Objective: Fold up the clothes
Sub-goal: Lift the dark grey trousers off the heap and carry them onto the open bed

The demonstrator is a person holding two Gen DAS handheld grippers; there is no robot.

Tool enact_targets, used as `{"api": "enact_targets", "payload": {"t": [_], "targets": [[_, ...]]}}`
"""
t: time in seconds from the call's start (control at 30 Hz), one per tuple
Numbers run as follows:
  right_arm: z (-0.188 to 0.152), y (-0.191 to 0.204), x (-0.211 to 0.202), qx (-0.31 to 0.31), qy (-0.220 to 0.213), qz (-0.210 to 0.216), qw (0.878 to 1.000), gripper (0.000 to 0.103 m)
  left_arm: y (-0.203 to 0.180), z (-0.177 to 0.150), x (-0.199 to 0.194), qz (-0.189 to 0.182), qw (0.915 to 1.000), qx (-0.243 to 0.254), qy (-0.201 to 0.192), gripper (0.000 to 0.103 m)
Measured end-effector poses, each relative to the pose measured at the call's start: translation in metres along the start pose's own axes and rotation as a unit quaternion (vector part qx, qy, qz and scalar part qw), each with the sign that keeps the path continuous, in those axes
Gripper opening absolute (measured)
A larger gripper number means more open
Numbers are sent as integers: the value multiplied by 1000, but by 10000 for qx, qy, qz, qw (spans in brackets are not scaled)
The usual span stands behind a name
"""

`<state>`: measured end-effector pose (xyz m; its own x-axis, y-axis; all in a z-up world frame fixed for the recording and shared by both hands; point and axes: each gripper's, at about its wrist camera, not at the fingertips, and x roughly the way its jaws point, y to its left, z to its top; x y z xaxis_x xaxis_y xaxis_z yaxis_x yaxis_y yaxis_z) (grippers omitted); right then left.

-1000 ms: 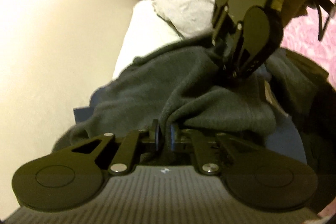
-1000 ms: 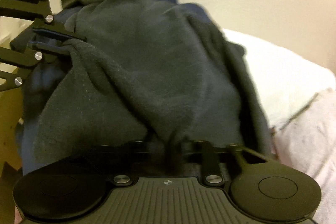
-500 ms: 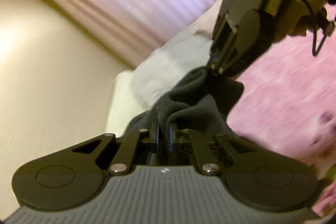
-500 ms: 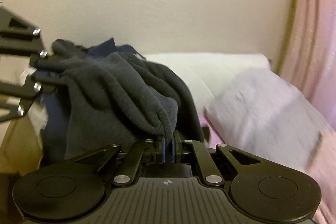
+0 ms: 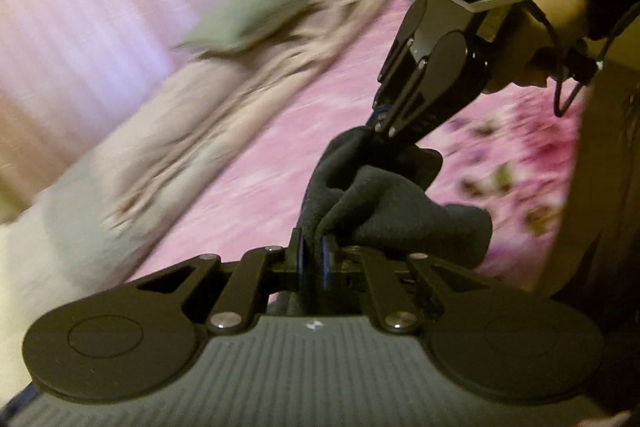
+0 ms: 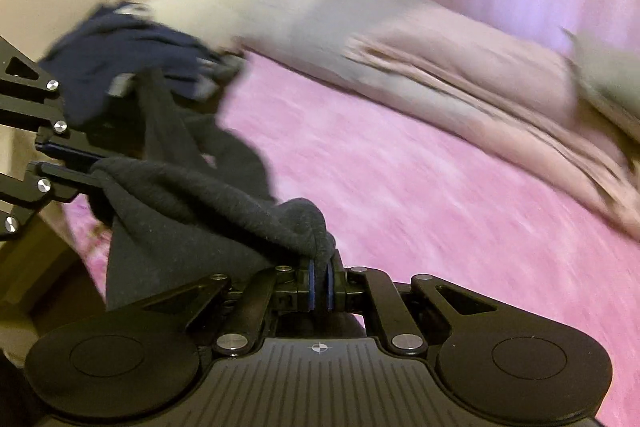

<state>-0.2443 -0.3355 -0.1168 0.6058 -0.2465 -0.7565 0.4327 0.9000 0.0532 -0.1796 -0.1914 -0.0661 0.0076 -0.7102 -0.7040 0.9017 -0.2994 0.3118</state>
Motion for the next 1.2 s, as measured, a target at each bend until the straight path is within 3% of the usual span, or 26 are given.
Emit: {"api": "enact_targets", "payload": {"t": [0.17, 0.23, 0.27, 0.3, 0.43, 0.6, 0.8, 0.83, 0.9, 0.93, 1.03, 1.2], "targets": [[-27, -37, -10, 478, 373, -587, 9964, 6, 25, 39, 86, -781, 9969, 3, -60, 7], [-37, -49, -9, 816, 408, -825, 9924, 41, 44, 47, 124, -993, 9951, -10, 1, 7], [-42, -51, -10, 983, 371, -984, 9896, 75, 49, 52, 140, -1090, 9940, -26, 53, 7], [-50, -51, -13, 1099, 290, -1064, 9878, 89, 55, 54, 153, -1159, 9932, -60, 127, 7], [-70, -35, 0, 1282, 375, -1086, 9851, 89, 82, 55, 196, -1407, 9888, -285, 408, 7], [-64, 17, 63, 185, 598, -1232, 9904, 89, 106, 49, 210, -1784, 9816, -447, 509, 7], [-43, 34, 119, -297, 81, -1484, 9885, 89, 113, 54, 212, -2113, 9754, -228, 591, 7], [-44, 26, 119, -252, 59, -1442, 9892, 84, 113, 57, 212, -2116, 9752, -184, 615, 7], [-45, 11, 119, -163, 14, -1357, 9906, 22, 112, 67, 213, -2155, 9741, -33, 679, 7], [-46, 2, 118, -106, -11, -1320, 9912, 11, 109, 74, 213, -2174, 9735, 81, 710, 7], [-48, -40, 71, 477, -206, -1454, 9880, 7, 98, 101, 219, -2286, 9701, 360, 733, 7], [-40, -152, 8, 1234, -453, -1775, 9753, 7, 73, 166, 260, -2449, 9664, 565, 541, 7]]}}
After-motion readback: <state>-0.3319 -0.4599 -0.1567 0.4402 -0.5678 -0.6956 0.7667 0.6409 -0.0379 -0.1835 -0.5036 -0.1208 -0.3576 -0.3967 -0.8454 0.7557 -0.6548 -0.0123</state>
